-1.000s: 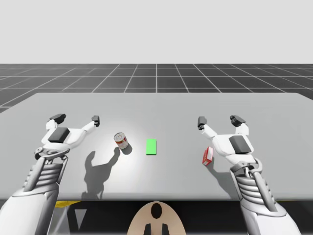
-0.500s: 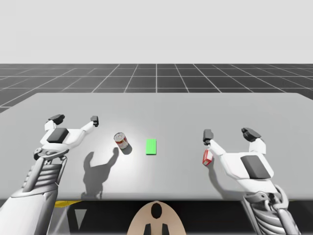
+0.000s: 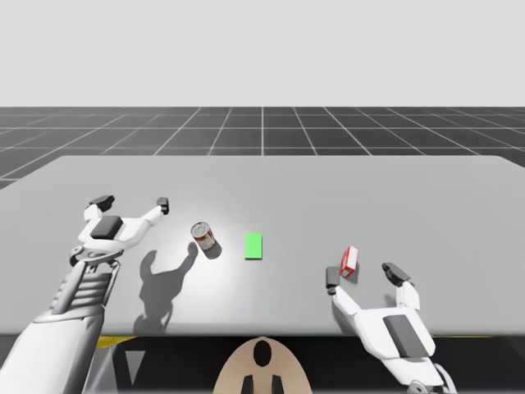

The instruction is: Look at the card. If it is red, pick the object on the left. If it is green, pick the object on the right.

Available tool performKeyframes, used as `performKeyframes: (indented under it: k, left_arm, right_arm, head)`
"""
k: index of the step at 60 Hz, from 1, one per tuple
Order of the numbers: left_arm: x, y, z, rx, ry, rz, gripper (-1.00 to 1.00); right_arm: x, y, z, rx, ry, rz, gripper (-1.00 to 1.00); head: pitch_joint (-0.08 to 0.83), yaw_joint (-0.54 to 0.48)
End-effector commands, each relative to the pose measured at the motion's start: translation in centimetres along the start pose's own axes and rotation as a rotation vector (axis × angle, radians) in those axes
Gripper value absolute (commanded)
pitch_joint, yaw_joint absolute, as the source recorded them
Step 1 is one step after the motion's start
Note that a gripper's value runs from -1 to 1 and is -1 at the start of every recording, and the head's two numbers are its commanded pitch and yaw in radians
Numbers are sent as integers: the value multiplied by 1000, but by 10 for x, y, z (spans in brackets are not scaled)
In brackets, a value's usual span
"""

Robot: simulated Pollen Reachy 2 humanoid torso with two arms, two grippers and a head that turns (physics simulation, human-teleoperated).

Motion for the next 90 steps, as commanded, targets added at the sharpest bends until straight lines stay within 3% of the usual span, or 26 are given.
performKeyframes:
  k: [1, 17, 26, 35, 44, 45, 46, 48, 49, 50, 62, 69, 72, 82, 90]
  left_arm:
    - [-1, 0, -1, 3, 2, -1, -1000]
    - [-1, 0, -1, 2, 2, 0, -1000]
    - [-2, 0, -1, 2, 3, 1, -1000]
    - [-1, 0, -1, 2, 3, 3, -1000]
    - [-2, 0, -1, 0, 3, 3, -1000]
    - [-2, 0, -1, 0, 4, 3, -1000]
    - [-2, 0, -1, 0, 4, 3, -1000]
    - [-2, -1, -1, -1, 4, 3, -1000]
    - [-2, -1, -1, -1, 4, 4, -1000]
    - [-2, -1, -1, -2, 4, 4, -1000]
    - [-3, -2, -1, -5, 6, 0, -1000]
    - [-3, -3, -1, -5, 9, -1, -1000]
    - [-3, -3, -2, -5, 9, -2, -1000]
    - [-5, -4, -2, -7, 15, -5, -1000]
    - [-4, -5, -2, -8, 14, -2, -1000]
  right_arm:
    - [-26, 15, 4, -37, 71, -98, -1000]
    - [-38, 12, -20, -103, 181, -148, -1000]
    - [-36, 9, -36, -103, 200, -167, -1000]
    - [-34, 5, -50, -96, 238, -219, -1000]
    - [-33, 2, -58, -86, 228, -224, -1000]
    - [-33, 2, -58, -82, 229, -227, -714]
    - [-33, 1, -58, -95, 224, -223, -563]
    - [-33, 2, -58, -122, 218, -221, 268]
    - [-33, 2, -58, -121, 221, -221, 942]
    - [-33, 2, -57, -116, 222, -219, 1000]
    - [-33, 1, -55, -118, 235, -216, 1000]
    - [-33, 0, -55, -119, 236, -214, 1000]
    - [-34, 0, -55, -117, 237, -213, 1000]
    - [-34, -1, -54, -114, 236, -214, 987]
    - [-32, 0, -53, -109, 230, -210, 974]
  head:
    - [761, -372]
    - [763, -371]
    - [763, -371]
    - [760, -373]
    - [758, -375]
    - [758, -375]
    - [758, -375]
    - [758, -376]
    - [757, -376]
    - [756, -377]
    - [744, -383]
    - [691, -383]
    - [660, -382]
    - [437, -390]
    - [359, -393]
